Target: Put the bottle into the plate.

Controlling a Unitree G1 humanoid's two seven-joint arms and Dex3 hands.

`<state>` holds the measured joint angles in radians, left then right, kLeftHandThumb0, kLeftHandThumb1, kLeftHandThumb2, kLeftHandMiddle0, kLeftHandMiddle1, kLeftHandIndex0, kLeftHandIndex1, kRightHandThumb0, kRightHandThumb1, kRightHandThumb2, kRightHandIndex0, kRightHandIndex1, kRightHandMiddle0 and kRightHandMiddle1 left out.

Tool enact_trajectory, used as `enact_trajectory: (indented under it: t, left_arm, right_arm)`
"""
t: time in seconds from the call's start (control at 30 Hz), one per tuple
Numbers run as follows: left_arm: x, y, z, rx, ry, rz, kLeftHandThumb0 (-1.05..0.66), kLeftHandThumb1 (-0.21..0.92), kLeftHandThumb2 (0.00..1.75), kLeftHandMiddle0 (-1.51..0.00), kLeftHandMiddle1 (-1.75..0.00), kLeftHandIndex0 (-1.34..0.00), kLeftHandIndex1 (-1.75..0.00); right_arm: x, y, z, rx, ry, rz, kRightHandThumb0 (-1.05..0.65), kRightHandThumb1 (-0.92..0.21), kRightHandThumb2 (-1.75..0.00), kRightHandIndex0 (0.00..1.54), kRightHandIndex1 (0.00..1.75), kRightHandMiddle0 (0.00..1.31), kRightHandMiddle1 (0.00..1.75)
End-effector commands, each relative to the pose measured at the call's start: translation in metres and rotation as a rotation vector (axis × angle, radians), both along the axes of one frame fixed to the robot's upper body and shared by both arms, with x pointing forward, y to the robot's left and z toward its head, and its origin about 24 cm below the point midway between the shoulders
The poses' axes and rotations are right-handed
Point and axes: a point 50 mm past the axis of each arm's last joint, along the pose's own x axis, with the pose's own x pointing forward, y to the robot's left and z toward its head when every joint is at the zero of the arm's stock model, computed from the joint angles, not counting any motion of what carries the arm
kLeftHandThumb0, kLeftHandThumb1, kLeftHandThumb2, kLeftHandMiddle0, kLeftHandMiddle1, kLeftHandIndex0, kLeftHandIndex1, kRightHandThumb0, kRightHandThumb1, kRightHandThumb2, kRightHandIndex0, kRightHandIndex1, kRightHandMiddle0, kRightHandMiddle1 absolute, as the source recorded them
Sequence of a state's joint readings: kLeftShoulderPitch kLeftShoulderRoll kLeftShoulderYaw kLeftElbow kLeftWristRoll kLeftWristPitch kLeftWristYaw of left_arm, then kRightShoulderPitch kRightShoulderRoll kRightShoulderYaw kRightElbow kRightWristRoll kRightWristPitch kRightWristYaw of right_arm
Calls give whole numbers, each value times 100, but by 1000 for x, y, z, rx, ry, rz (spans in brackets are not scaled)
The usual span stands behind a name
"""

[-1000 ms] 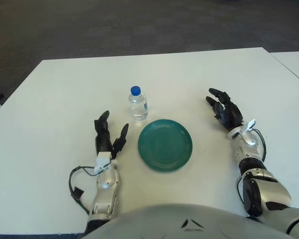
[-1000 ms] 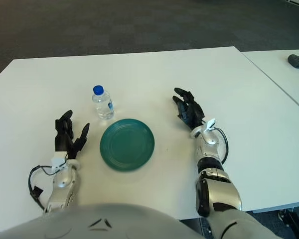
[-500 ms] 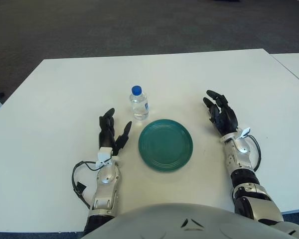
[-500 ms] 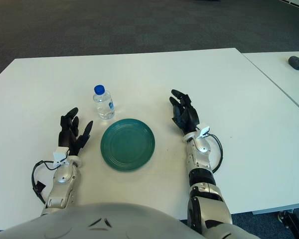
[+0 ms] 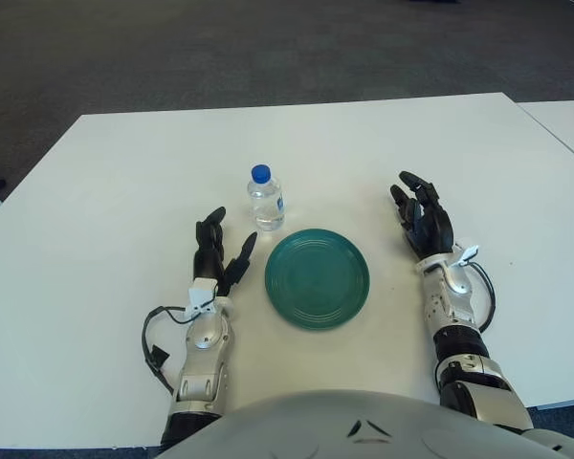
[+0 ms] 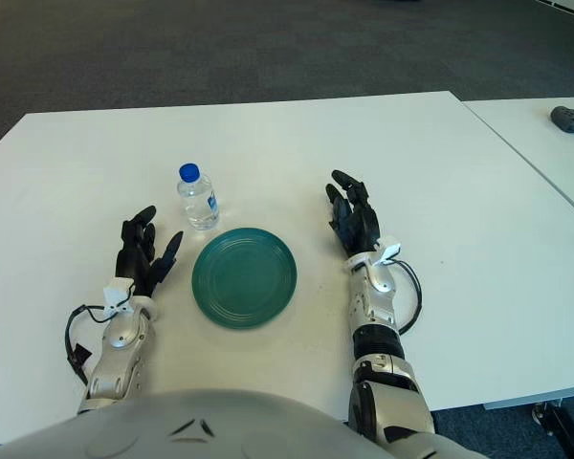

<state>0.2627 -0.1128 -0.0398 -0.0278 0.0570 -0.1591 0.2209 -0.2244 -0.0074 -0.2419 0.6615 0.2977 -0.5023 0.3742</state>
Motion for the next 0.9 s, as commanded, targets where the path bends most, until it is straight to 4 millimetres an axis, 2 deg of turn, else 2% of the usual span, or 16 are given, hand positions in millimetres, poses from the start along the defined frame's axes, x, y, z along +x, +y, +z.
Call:
enact_trajectory:
  t: [0.0,0.27,0.63,0.87]
  left_arm:
    - [0,1,-1,2,25,-5,-76,91,11,-42,-21,0,-84]
    - [1,6,3,37,43,-21,-82,91,9,-39,-19,0,-81]
    - [21,14,31,166,29,-56,-95,92,9,-35,-14,0,-74]
    - [29,12,36,233,67,-86,-101,92,12,-33,-10,0,-68]
  right_arm:
    - [-10,6,-20,60,78,-1,-76,-92,-44,47,33,0,89]
    - [-10,8,-26,65,85,-7,-81,-92,-45,47,33,0,89]
    - [-10,8,-27,48,79,-7,-84,-92,-42,49,36,0,89]
    - [-12,12,-30,39,90,-9,-85,-92,-43,51,38,0,88]
